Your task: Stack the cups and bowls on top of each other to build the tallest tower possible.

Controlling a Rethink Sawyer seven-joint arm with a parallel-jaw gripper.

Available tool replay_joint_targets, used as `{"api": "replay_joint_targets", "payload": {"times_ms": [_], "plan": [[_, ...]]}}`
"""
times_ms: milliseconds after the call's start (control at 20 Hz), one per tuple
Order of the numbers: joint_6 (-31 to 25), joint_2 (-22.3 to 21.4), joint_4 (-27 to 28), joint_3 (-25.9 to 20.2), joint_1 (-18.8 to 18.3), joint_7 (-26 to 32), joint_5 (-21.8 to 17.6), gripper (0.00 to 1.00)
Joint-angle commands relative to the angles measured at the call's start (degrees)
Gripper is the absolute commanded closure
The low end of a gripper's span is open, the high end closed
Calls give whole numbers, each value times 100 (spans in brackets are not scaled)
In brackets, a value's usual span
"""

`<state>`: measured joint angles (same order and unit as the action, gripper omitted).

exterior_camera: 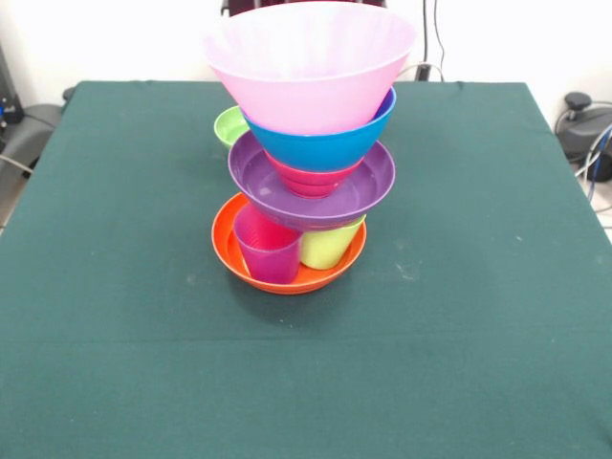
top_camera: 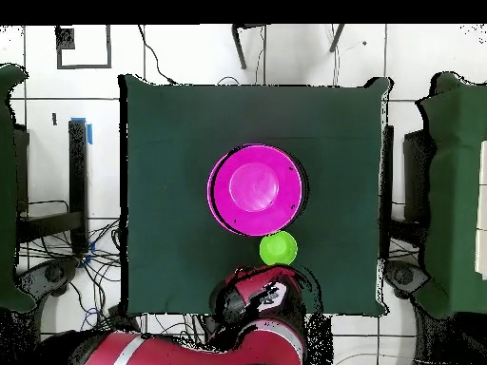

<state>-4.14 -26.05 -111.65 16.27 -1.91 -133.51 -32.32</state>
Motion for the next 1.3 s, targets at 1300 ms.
{"api": "replay_joint_targets", "payload": {"times_ms": [1300], "plan": [[-302, 191, 861, -363, 759, 252, -1308, 0]]}}
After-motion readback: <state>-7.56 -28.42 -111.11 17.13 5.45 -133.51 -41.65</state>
